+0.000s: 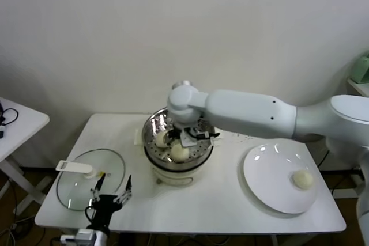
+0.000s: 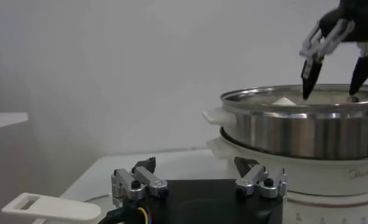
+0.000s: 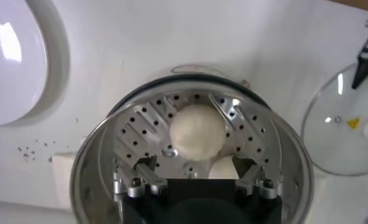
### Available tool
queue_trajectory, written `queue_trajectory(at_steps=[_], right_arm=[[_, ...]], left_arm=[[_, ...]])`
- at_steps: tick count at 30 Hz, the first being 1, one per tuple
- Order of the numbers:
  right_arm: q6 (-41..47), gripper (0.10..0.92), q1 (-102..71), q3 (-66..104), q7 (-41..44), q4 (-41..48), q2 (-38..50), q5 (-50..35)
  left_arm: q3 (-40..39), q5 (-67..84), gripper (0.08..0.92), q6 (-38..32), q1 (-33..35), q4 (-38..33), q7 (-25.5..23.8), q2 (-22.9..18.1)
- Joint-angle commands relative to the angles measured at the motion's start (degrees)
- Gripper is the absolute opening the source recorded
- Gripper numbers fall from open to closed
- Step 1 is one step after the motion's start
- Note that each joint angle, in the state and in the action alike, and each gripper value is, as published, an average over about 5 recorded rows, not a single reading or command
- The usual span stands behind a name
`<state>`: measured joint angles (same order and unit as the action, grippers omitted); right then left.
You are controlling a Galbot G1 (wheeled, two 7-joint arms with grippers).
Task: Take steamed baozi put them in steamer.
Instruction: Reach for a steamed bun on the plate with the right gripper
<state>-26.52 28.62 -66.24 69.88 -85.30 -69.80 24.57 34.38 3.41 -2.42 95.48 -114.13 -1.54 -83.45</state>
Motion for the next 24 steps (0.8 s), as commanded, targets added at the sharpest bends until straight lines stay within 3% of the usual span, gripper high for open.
queue_trajectory(at_steps=[1,6,10,17,24], right_arm=[[16.91,0.823,11.29,-4.95,-0.99,-0.83,12.03,-18.29],[31.67,0.823,14.79,-11.22,-5.21,-0.14,22.18,-36.05],[37.17,0.823,15.5,-13.04,-7.34,0.39,30.55,-42.48],[38.08,0.823,11.22,-14.19,-6.06,0.47,43.34,-36.42],[35.62,0.823,-12.66,5.65,-4.42,2.92,52.57,-26.02]], left_arm=[[-0.34,-0.07,0.823,0.45,-0.78,-0.17,0.12,0.37],[-0.97,-0.1,0.823,0.77,-1.63,-0.43,0.11,0.97],[-1.6,0.01,0.823,0.82,-2.06,-0.52,0.0,0.97],[-2.1,0.02,0.823,0.99,-2.63,-1.16,-0.11,0.55],[-2.67,-0.67,0.823,0.78,-2.09,-1.35,-0.15,0.18]])
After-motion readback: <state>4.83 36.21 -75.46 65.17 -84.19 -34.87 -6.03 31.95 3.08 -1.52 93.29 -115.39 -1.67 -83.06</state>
